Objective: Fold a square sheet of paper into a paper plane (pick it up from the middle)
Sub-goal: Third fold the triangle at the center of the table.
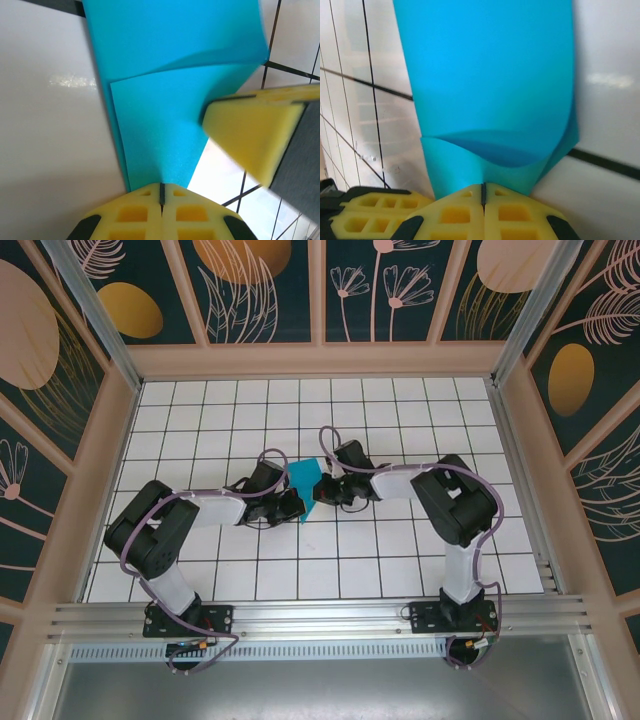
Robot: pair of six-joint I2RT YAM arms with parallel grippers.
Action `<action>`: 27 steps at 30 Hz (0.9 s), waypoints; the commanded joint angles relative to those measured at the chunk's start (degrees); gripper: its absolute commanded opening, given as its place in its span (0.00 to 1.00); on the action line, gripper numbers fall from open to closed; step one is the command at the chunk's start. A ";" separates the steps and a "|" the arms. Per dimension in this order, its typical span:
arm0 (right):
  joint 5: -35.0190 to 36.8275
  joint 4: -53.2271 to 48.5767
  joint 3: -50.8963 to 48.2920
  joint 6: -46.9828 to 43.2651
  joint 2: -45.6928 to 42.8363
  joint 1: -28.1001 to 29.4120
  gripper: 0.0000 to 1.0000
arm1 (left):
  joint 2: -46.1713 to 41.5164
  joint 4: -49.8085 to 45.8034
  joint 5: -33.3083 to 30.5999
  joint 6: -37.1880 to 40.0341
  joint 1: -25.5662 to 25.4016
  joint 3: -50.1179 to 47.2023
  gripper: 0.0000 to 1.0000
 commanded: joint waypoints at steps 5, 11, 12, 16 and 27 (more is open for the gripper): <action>5.91 -4.12 4.77 -4.71 3.66 -4.78 0.02 | 2.06 -10.83 -7.29 1.78 0.45 -2.54 0.00; 6.65 -4.75 6.41 -6.75 0.02 -7.35 0.02 | 1.54 -10.56 -7.28 1.64 0.45 -2.29 0.00; 6.33 -4.77 6.27 -6.90 -0.91 -7.02 0.02 | 1.50 -10.52 -7.32 1.64 0.45 -2.26 0.00; 4.55 -5.00 4.76 -6.92 -3.26 -3.69 0.02 | 1.69 -10.30 -7.22 1.72 0.45 -1.95 0.00; 1.92 -5.18 4.83 -5.49 1.27 0.67 0.02 | 1.31 -10.05 -7.15 1.65 0.45 -1.90 0.00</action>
